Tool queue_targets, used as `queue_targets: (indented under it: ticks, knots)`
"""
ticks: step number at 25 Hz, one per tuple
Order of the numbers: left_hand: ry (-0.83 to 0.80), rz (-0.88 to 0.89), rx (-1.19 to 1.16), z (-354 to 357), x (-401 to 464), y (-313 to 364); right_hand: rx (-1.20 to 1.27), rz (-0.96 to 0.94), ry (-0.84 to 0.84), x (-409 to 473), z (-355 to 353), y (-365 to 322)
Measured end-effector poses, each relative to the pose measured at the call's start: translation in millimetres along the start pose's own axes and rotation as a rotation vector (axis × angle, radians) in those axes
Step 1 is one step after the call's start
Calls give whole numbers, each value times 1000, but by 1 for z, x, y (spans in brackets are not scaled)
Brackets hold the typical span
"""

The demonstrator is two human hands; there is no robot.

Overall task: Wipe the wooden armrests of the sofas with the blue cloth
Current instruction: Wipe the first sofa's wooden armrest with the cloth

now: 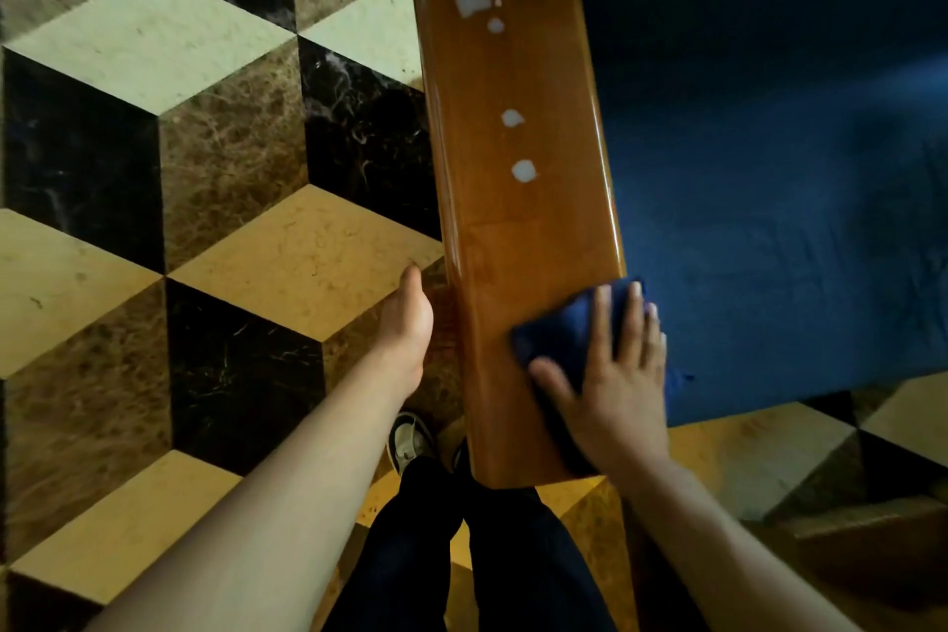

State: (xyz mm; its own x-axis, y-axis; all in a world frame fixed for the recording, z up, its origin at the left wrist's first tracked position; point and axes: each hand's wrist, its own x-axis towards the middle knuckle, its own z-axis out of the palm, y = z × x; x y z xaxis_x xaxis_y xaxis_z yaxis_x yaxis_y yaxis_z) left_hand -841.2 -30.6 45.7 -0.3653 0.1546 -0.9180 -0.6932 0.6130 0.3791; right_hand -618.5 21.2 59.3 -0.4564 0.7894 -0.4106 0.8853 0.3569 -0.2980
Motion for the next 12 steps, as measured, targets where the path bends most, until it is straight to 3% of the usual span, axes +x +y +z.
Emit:
queue_targets:
  ticks: [2,4,8,12]
  knots:
    - [1,-27,-31,1,2,4,-253,-223,28,4,13,-38]
    - [41,-46,-57,-2,6,10,-313,-376,43,40,17,-80]
    - [38,-74,-218,-11,12,27,-415,-416,132,134,13,-158]
    - [62,-19,-299,-17,22,52,-499,-457,98,198,-10,-202]
